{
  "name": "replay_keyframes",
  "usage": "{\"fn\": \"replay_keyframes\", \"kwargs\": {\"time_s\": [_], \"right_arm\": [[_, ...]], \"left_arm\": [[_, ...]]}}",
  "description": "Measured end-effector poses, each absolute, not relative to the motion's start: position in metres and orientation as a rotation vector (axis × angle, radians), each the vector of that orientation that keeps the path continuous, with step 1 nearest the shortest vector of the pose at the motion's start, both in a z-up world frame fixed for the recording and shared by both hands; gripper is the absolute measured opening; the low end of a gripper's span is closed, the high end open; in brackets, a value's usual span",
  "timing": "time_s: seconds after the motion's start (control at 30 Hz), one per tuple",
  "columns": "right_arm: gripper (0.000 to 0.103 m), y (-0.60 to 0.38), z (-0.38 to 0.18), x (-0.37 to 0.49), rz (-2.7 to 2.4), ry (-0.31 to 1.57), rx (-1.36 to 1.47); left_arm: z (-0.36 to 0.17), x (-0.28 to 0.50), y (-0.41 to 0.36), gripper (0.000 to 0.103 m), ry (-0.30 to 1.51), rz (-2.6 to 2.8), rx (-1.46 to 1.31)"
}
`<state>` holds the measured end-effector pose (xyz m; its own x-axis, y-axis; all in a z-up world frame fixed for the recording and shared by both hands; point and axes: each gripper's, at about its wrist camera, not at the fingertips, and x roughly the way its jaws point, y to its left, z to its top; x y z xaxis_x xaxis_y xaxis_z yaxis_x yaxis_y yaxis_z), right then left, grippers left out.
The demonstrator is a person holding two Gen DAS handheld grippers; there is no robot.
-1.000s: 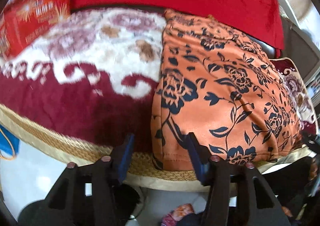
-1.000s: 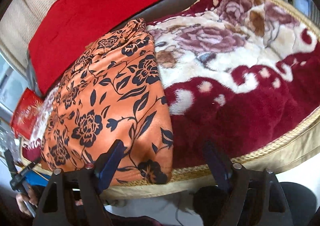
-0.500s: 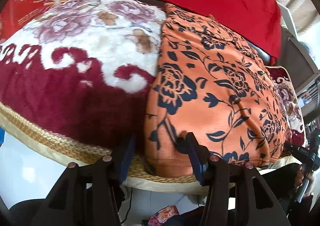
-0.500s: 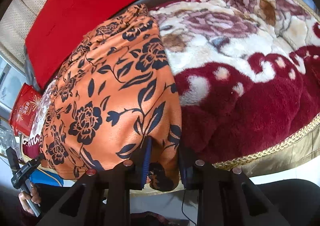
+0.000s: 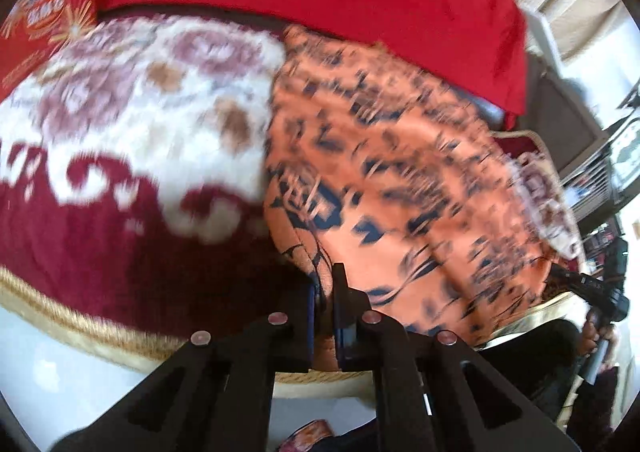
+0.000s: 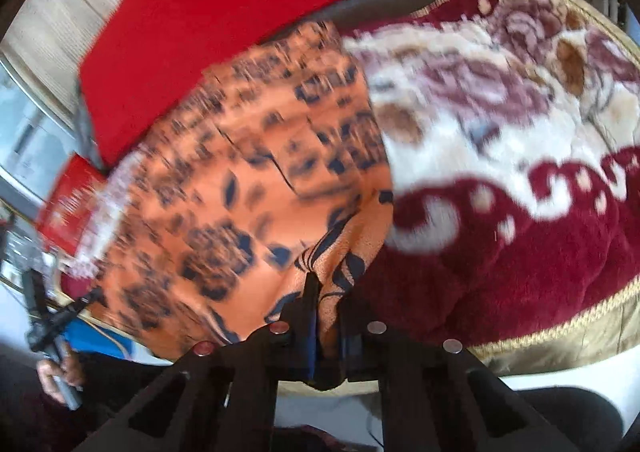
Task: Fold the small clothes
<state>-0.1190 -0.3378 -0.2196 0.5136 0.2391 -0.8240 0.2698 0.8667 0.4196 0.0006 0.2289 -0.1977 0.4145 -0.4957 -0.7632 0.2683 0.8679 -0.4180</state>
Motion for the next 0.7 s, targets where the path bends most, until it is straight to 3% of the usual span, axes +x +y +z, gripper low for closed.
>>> {"fn": "replay_keyframes", "kwargs": {"time_s": [0.37, 0.7], "right_arm": [[0.008, -0.414, -0.148, -0.023, 0.053, 0.786, 0.803], [0.007, -0.468, -0.186, 0.143, -0.046, 0.729, 0.992]], "left_arm": [[-0.109, 0.120, 0.231, 0.007, 0.889, -0.531, -0.419], [-0.148, 0.289, 0.197, 0.008, 0.989, -0.447, -0.475]]}}
